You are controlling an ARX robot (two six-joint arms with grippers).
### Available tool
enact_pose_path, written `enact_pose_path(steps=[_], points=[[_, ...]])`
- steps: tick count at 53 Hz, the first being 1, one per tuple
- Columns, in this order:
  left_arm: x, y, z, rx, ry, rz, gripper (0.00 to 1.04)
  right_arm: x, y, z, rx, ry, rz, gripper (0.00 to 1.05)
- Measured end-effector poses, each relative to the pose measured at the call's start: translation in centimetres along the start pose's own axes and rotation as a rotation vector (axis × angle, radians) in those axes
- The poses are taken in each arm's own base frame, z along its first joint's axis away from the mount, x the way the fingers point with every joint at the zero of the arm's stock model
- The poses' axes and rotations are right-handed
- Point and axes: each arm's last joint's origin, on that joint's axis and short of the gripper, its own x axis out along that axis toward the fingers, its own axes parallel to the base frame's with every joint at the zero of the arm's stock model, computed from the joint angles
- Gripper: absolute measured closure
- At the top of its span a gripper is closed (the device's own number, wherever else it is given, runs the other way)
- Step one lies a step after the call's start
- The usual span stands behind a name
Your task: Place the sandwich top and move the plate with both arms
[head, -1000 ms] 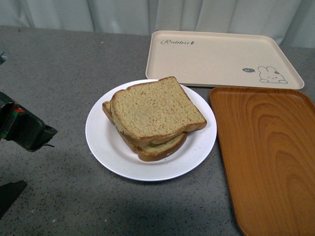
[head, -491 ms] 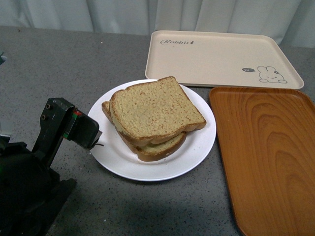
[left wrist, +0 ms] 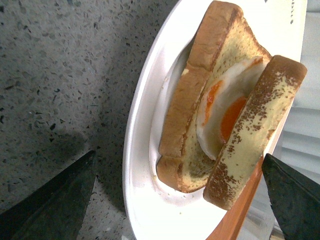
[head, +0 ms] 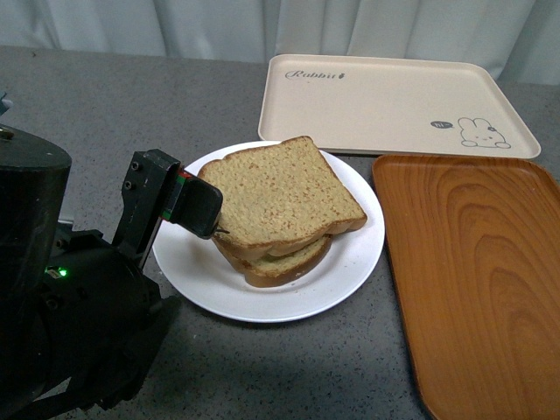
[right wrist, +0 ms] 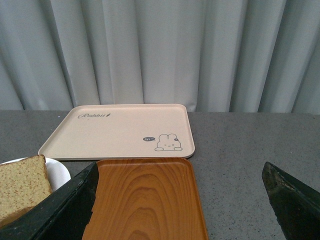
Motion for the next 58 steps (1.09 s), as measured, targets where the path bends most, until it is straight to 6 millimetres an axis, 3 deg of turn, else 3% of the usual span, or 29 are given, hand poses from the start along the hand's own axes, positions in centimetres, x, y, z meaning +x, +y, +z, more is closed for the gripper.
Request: enact_pose_path(steps=[18,24,29,33,58], points=[[0.5,0.7,-0.6,-0.021,0.010,0.038,0.07,0.0,0.0,0.0,0.000,0.000,0.000,0.09],[0.5,0.7,-0.6,-0.027,0.011,0.032,0.22,0.0,0.0,0.0,0.000,0.000,0.000,0.09],[0.4,0.6,-0.6,-0.031,0.010,0.020,0.05,0.0,0.0,0.0,0.000,0.000,0.000,0.09],[0.4,0.7,-0.5,-0.032,0.008,0.019,0.07,0.0,0.0,0.0,0.000,0.000,0.000,0.09],[0.4,1.1,-0.3,-0.034,-0.005,0.037,0.86,0.0,0.0,0.0,0.000,0.000,0.000,0.09]])
